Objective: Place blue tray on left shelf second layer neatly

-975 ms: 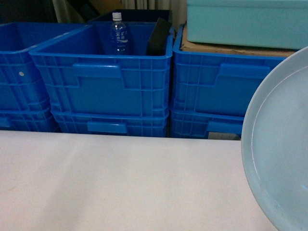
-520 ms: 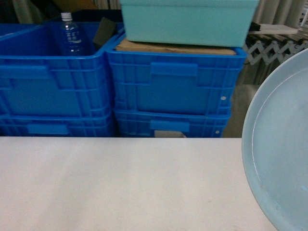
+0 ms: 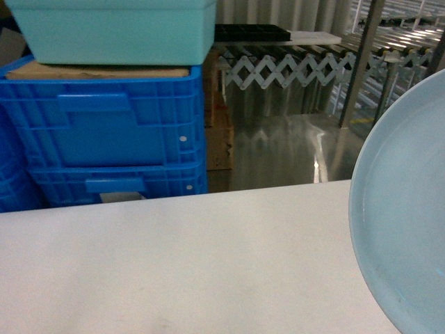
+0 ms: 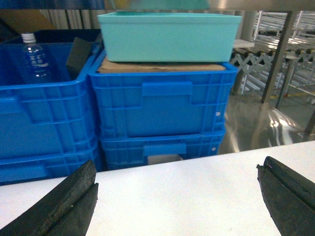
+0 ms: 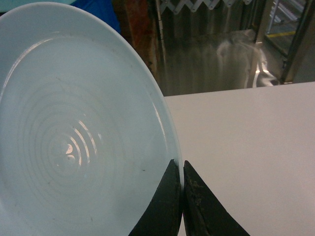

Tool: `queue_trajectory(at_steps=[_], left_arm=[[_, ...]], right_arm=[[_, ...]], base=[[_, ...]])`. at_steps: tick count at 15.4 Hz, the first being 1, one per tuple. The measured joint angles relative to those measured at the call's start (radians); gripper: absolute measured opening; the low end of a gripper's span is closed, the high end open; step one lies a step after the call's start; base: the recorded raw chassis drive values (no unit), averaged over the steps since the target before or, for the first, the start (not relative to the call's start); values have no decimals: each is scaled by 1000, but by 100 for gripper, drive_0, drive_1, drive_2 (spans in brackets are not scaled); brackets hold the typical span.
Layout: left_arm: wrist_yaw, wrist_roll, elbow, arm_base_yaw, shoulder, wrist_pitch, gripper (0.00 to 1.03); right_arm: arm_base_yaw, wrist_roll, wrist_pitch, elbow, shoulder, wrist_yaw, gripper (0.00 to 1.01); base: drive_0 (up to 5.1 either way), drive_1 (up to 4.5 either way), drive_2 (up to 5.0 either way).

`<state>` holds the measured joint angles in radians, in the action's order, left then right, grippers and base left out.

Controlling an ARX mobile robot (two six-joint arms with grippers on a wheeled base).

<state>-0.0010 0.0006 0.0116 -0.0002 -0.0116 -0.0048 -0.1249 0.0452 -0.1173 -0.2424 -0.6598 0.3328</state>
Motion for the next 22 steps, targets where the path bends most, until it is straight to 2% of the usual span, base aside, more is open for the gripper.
queue_trajectory(at_steps=[22], left_arm=[[-2, 0, 0, 0, 0, -2, 98]], right_arm=[[0, 0, 0, 1, 0, 0, 2]], base=[[323, -384, -384]])
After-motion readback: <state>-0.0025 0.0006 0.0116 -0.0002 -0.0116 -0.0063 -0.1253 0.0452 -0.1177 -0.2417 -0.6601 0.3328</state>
